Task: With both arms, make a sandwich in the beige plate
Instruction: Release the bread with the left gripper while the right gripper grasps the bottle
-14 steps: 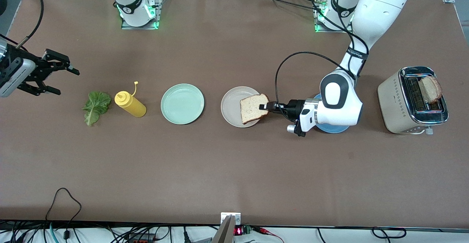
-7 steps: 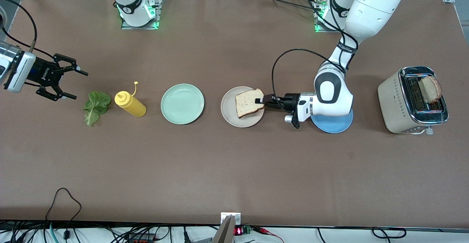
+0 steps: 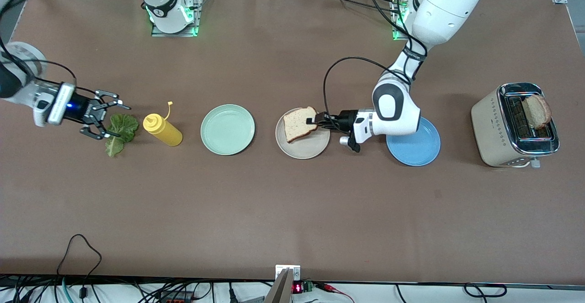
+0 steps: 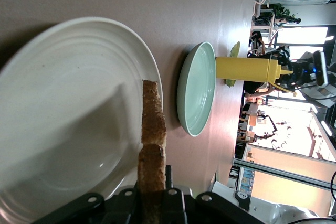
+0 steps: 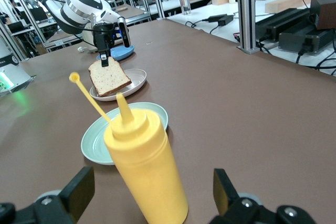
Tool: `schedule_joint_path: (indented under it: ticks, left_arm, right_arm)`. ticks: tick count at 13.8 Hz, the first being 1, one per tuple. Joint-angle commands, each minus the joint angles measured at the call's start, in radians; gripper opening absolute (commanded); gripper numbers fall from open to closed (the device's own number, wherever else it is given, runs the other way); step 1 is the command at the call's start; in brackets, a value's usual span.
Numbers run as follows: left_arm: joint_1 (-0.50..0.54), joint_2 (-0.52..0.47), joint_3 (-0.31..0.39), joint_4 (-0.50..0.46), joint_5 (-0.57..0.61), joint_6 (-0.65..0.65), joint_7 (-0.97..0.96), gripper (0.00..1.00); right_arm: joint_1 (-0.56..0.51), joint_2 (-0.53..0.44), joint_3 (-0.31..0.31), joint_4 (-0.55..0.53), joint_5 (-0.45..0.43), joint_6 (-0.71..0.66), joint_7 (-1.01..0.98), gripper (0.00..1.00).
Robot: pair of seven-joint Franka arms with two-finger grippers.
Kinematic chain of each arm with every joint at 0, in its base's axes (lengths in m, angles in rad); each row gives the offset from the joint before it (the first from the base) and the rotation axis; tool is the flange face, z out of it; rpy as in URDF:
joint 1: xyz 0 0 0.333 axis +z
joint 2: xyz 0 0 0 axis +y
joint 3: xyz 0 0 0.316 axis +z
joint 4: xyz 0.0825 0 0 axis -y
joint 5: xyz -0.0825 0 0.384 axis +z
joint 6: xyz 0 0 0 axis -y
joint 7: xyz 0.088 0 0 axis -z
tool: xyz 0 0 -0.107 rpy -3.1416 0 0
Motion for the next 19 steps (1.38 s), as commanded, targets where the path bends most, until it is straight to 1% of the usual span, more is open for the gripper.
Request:
schedule_joint_path:
  ticks: [1, 3, 4, 5, 6, 8, 10, 12, 14, 15, 16, 17, 18, 19]
  left_arm:
    - [0.001, -0.009, 0.006, -0.008, -0.020, 0.029, 0.030, 1.00]
    - [0.001, -0.049, 0.018, -0.015, -0.005, 0.033, 0.021, 1.00]
    - [0.009, -0.070, 0.027, -0.018, 0.066, 0.033, 0.018, 1.00]
    - [0.017, -0.101, 0.046, -0.017, 0.192, 0.033, 0.008, 1.00]
    - [0.027, -0.137, 0.061, -0.017, 0.322, 0.024, -0.045, 1.00]
    - [0.044, -0.191, 0.061, -0.011, 0.532, 0.009, -0.184, 1.00]
    - [0.047, -0.224, 0.066, 0.011, 0.709, -0.040, -0.306, 1.00]
    - [0.073, -0.253, 0.075, 0.041, 0.873, -0.104, -0.392, 1.00]
    - [0.153, -0.274, 0.073, 0.087, 1.027, -0.199, -0.415, 1.00]
    - [0.191, -0.283, 0.075, 0.126, 1.106, -0.273, -0.415, 1.00]
    - [0.226, -0.290, 0.075, 0.174, 1.194, -0.343, -0.415, 1.00]
    - [0.256, -0.293, 0.073, 0.234, 1.271, -0.423, -0.417, 1.00]
    - [0.282, -0.293, 0.075, 0.303, 1.324, -0.515, -0.415, 1.00]
    - [0.305, -0.291, 0.075, 0.372, 1.372, -0.596, -0.415, 1.00]
  right_arm:
    - [-0.020, 0.098, 0.013, 0.029, 0.063, -0.051, -0.144, 1.00]
    - [-0.015, 0.159, 0.013, 0.044, 0.085, -0.079, -0.237, 1.00]
    - [-0.014, 0.175, 0.015, 0.049, 0.085, -0.091, -0.263, 1.00]
    - [-0.011, 0.187, 0.018, 0.050, 0.087, -0.100, -0.295, 1.00]
    - [-0.011, 0.216, 0.024, 0.064, 0.087, -0.111, -0.336, 1.00]
    - [0.018, 0.282, 0.033, 0.130, 0.085, -0.158, -0.398, 1.00]
    - [0.040, 0.308, 0.034, 0.148, 0.087, -0.168, -0.415, 1.00]
    - [0.064, 0.310, 0.034, 0.148, 0.117, -0.171, -0.433, 1.00]
    - [0.090, 0.316, 0.034, 0.148, 0.137, -0.176, -0.435, 1.00]
    - [0.100, 0.315, 0.034, 0.150, 0.140, -0.174, -0.435, 1.00]
    - [0.103, 0.315, 0.033, 0.151, 0.140, -0.174, -0.436, 0.72]
    - [0.103, 0.313, 0.033, 0.151, 0.140, -0.174, -0.436, 0.53]
    - [0.104, 0.312, 0.031, 0.151, 0.137, -0.173, -0.436, 0.41]
    - [0.106, 0.308, 0.031, 0.151, 0.136, -0.171, -0.433, 0.33]
